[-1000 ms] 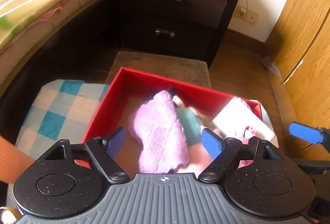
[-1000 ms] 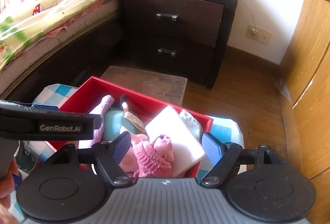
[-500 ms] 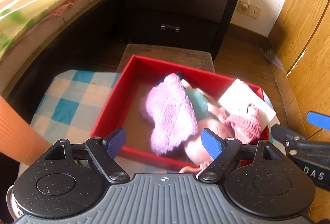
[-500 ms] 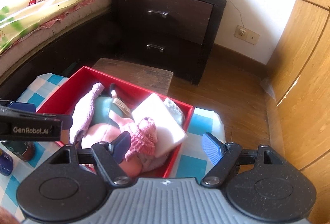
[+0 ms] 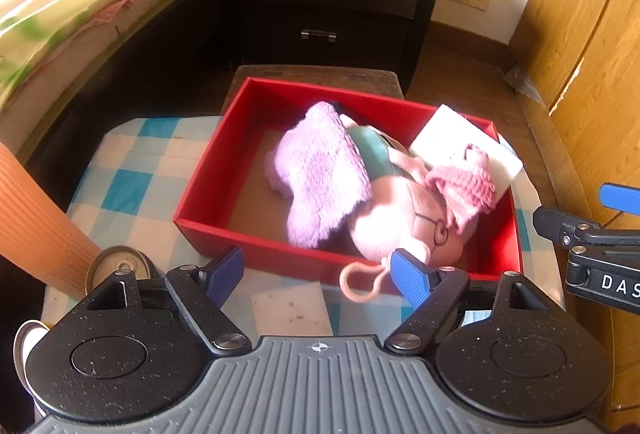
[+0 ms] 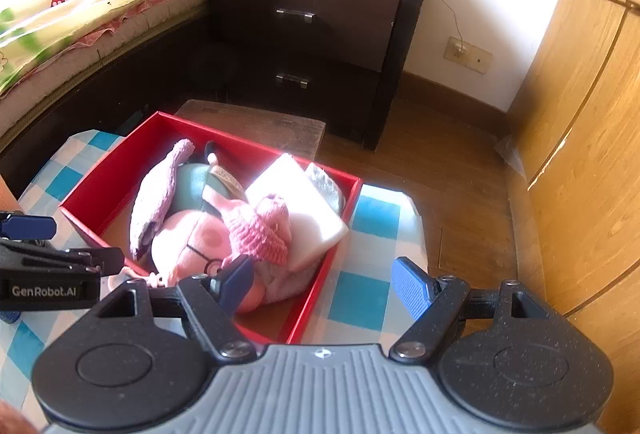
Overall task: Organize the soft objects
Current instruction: 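Move the open right gripper toward the blue face masks on the table, then grasp a blue face mask with the right gripper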
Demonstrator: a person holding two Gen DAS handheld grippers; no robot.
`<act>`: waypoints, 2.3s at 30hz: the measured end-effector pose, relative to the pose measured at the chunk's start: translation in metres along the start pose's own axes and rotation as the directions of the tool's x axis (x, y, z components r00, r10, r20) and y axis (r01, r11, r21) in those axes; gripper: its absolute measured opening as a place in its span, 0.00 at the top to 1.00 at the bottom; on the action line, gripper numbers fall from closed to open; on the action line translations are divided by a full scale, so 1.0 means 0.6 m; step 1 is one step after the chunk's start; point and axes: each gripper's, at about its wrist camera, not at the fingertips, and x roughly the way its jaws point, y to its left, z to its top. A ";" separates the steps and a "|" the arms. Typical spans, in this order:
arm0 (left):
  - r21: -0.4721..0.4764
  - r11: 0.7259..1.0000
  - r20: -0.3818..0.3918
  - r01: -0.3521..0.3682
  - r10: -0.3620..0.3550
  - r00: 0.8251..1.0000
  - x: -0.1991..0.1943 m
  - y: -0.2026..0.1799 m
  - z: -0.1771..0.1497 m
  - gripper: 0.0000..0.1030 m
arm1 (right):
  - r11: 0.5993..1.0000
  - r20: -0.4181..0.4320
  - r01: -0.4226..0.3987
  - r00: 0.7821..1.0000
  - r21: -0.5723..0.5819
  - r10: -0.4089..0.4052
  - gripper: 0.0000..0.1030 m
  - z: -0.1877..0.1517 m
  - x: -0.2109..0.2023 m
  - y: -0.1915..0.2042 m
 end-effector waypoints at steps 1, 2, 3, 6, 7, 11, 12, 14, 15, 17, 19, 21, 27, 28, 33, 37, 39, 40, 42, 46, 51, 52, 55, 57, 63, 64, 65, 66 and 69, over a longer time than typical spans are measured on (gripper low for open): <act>0.007 1.000 0.000 -0.001 0.001 1.000 -0.002 -0.002 -0.004 0.23 | 1.000 -0.001 0.000 1.000 -0.003 0.000 0.47 -0.003 -0.002 0.000; 0.014 1.000 0.000 -0.002 0.002 1.000 -0.004 -0.004 -0.007 0.23 | 1.000 -0.001 0.001 1.000 -0.009 -0.001 0.47 -0.007 -0.005 0.002; 0.022 1.000 0.001 -0.004 0.004 1.000 -0.006 -0.006 -0.011 0.23 | 1.000 -0.001 0.003 1.000 -0.016 -0.003 0.47 -0.011 -0.007 0.003; 0.051 0.999 0.004 -0.013 0.013 1.000 -0.013 -0.012 -0.024 0.23 | 1.000 -0.004 0.008 1.000 -0.019 -0.008 0.47 -0.025 -0.015 0.002; 0.061 0.998 0.006 -0.018 0.018 1.000 -0.015 -0.014 -0.028 0.23 | 1.000 -0.005 0.009 1.000 -0.018 -0.009 0.47 -0.029 -0.018 0.001; 0.080 0.997 0.003 -0.025 0.025 1.000 -0.020 -0.016 -0.041 0.23 | 1.000 -0.008 0.013 1.000 -0.009 -0.013 0.47 -0.049 -0.030 -0.005; 0.083 0.996 0.003 -0.027 0.027 1.000 -0.021 -0.016 -0.044 0.23 | 1.000 -0.009 0.016 1.000 -0.010 -0.016 0.47 -0.053 -0.032 -0.006; 0.091 0.996 0.001 -0.028 0.028 1.000 -0.024 -0.016 -0.050 0.23 | 1.000 -0.010 0.016 1.000 -0.016 -0.016 0.47 -0.063 -0.038 -0.004; 0.093 0.995 0.001 -0.028 0.028 1.000 -0.026 -0.017 -0.054 0.23 | 1.000 -0.011 0.014 1.000 -0.022 -0.014 0.47 -0.068 -0.041 -0.003; 0.099 0.995 0.003 -0.031 0.030 1.000 -0.030 -0.017 -0.058 0.23 | 0.999 -0.012 0.011 1.000 -0.033 -0.011 0.47 -0.077 -0.047 0.001; 0.107 0.994 0.006 -0.035 0.035 0.999 -0.033 -0.018 -0.063 0.23 | 0.999 -0.012 0.007 1.000 -0.042 -0.007 0.47 -0.086 -0.053 0.004; 0.113 0.993 0.008 -0.041 0.040 0.999 -0.035 -0.018 -0.068 0.23 | 0.999 -0.011 0.002 1.000 -0.053 -0.002 0.47 -0.094 -0.059 0.008; 0.107 0.994 -0.021 -0.010 0.012 1.000 -0.033 -0.009 -0.081 0.23 | 0.997 -0.010 -0.025 1.000 -0.066 0.024 0.46 -0.121 -0.079 0.017; 0.095 0.995 -0.034 0.003 0.000 0.999 -0.030 -0.005 -0.084 0.22 | 0.997 -0.012 -0.032 0.999 -0.067 0.031 0.46 -0.127 -0.083 0.018; 0.017 0.998 -0.111 0.066 -0.064 0.992 -0.008 0.018 -0.091 0.22 | 0.994 -0.035 -0.068 0.997 -0.085 0.065 0.46 -0.163 -0.099 0.024; -0.012 0.998 -0.142 0.068 -0.069 0.988 0.011 0.020 -0.091 0.22 | 0.991 -0.055 -0.094 0.994 -0.094 0.089 0.46 -0.186 -0.105 0.026; -0.023 0.998 -0.161 0.060 -0.063 0.985 0.027 0.017 -0.091 0.22 | 0.989 -0.066 -0.109 0.992 -0.096 0.103 0.46 -0.196 -0.107 0.025; -0.031 0.998 -0.173 0.061 -0.065 0.983 0.036 0.016 -0.090 0.22 | 0.989 -0.070 -0.112 0.992 -0.096 0.106 0.46 -0.198 -0.106 0.023; -0.041 0.998 -0.193 0.051 -0.058 0.980 0.055 0.012 -0.089 0.22 | 0.990 -0.075 -0.113 0.992 -0.090 0.106 0.46 -0.205 -0.106 0.016; -0.048 0.999 -0.221 0.011 -0.021 0.975 0.093 0.004 -0.087 0.23 | 0.991 -0.080 -0.122 0.990 -0.059 0.117 0.46 -0.211 -0.108 -0.003; -0.019 0.998 -0.214 -0.062 0.057 0.975 0.111 -0.002 -0.088 0.26 | 0.988 -0.101 -0.151 0.984 -0.035 0.147 0.42 -0.226 -0.108 -0.022; -0.013 0.997 -0.211 -0.077 0.073 0.975 0.111 0.000 -0.091 0.34 | 0.987 -0.111 -0.159 0.982 -0.034 0.154 0.41 -0.232 -0.107 -0.023; -0.022 0.998 -0.253 -0.054 0.047 0.966 0.114 0.011 -0.099 0.79 | 0.983 -0.154 -0.178 0.974 -0.049 0.168 0.41 -0.253 -0.098 -0.016; -0.016 0.999 -0.245 -0.052 0.047 0.968 0.107 0.019 -0.106 0.82 | 0.980 -0.183 -0.184 0.969 -0.072 0.169 0.41 -0.269 -0.092 -0.005; -0.011 1.000 -0.226 -0.024 0.021 0.974 0.077 0.035 -0.116 0.82 | 0.962 -0.288 -0.244 0.936 -0.123 0.201 0.41 -0.317 -0.063 0.035; -0.011 1.000 -0.214 -0.023 0.020 0.977 0.069 0.038 -0.115 0.82 | 0.958 -0.304 -0.254 0.931 -0.131 0.205 0.42 -0.324 -0.058 0.043; -0.015 1.000 -0.204 -0.019 0.015 0.979 0.062 0.040 -0.111 0.82 | 0.954 -0.318 -0.260 0.926 -0.148 0.203 0.43 -0.330 -0.054 0.050; -0.024 1.000 -0.198 -0.006 0.001 0.980 0.055 0.044 -0.109 0.82 | 0.951 -0.324 -0.261 0.925 -0.164 0.198 0.48 -0.334 -0.053 0.055; -0.040 0.999 -0.178 0.026 -0.032 0.983 0.037 0.046 -0.105 0.82 | 0.951 -0.345 -0.265 0.917 -0.159 0.198 0.68 -0.341 -0.047 0.059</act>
